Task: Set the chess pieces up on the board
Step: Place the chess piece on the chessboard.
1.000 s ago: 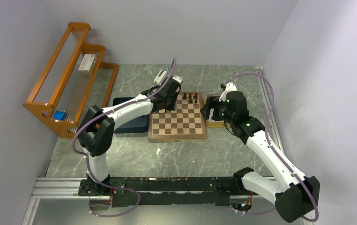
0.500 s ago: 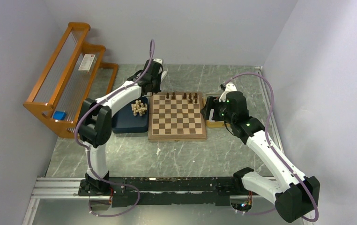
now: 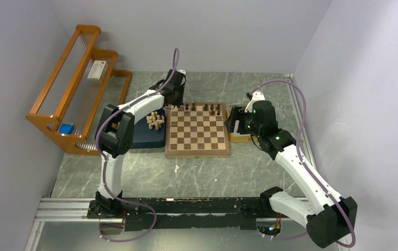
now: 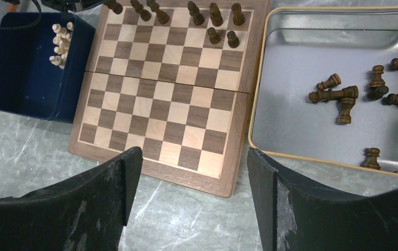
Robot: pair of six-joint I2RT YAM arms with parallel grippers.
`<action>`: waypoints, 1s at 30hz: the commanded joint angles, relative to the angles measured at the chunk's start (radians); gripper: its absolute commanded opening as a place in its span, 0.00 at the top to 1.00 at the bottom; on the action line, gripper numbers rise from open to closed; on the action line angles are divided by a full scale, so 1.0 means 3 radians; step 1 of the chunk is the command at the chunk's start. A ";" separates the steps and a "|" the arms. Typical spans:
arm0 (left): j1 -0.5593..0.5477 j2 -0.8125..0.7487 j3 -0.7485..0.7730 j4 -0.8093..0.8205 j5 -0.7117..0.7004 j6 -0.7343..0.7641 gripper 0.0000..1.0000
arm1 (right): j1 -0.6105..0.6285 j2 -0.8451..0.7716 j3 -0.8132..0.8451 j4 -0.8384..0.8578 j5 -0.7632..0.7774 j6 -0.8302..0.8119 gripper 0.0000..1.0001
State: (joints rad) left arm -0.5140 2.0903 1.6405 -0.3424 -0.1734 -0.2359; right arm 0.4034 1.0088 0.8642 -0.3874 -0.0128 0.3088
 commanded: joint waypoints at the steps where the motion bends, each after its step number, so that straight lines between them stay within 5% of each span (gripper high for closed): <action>1: 0.0001 0.0093 0.0115 0.0138 0.0160 -0.0046 0.89 | 0.0004 0.0003 0.0086 -0.0048 0.0033 -0.0041 0.23; 30: -0.0009 0.0272 0.0216 0.0054 0.0158 -0.0025 0.83 | 0.0002 0.0069 0.0034 -0.0001 0.0030 -0.0062 0.22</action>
State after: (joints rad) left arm -0.5140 2.1483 1.6604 -0.3199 -0.1413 -0.2428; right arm 0.4034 1.0298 0.8654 -0.3943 -0.0113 0.3012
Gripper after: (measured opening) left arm 0.174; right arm 0.776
